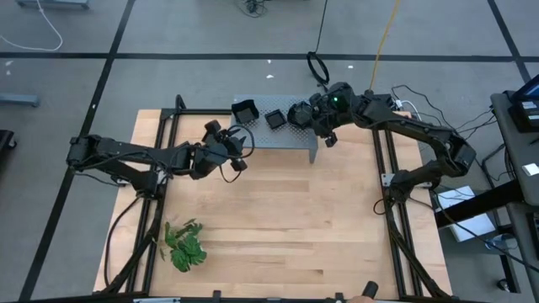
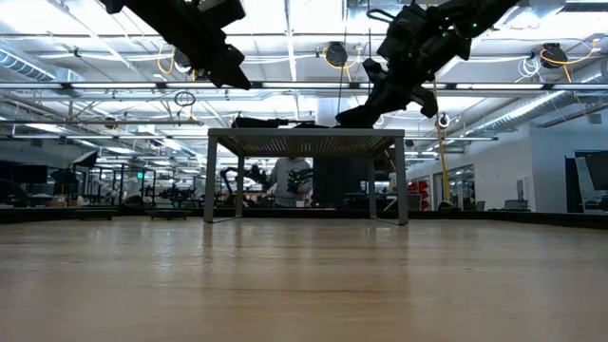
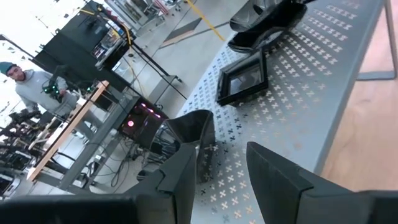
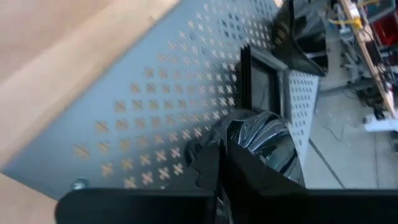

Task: Pick & Place Mini shaped plates
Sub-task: Stack the black leaf shaped plate on top of the black leaf shaped plates on the shelf, then stack the black square plate on top of the black square plates on the shelf

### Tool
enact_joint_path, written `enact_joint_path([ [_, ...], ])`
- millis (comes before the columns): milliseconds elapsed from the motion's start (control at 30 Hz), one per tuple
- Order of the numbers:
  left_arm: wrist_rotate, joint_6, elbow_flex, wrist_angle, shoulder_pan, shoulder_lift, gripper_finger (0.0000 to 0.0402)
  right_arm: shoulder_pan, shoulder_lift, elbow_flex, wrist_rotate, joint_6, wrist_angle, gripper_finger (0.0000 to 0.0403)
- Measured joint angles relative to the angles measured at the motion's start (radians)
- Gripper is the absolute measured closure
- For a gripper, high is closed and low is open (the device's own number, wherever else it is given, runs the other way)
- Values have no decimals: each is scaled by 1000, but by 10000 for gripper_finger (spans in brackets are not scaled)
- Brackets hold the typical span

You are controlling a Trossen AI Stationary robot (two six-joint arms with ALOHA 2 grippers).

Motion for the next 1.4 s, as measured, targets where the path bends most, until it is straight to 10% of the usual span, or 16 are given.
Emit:
enact_joint_path([
  [1000,8,-141,0,-160,156,0,254,257,-115,0,230,265,88,245],
  [1400,395,-428,0,-627,409,0,254,305,-114,0,230,408,116,248],
])
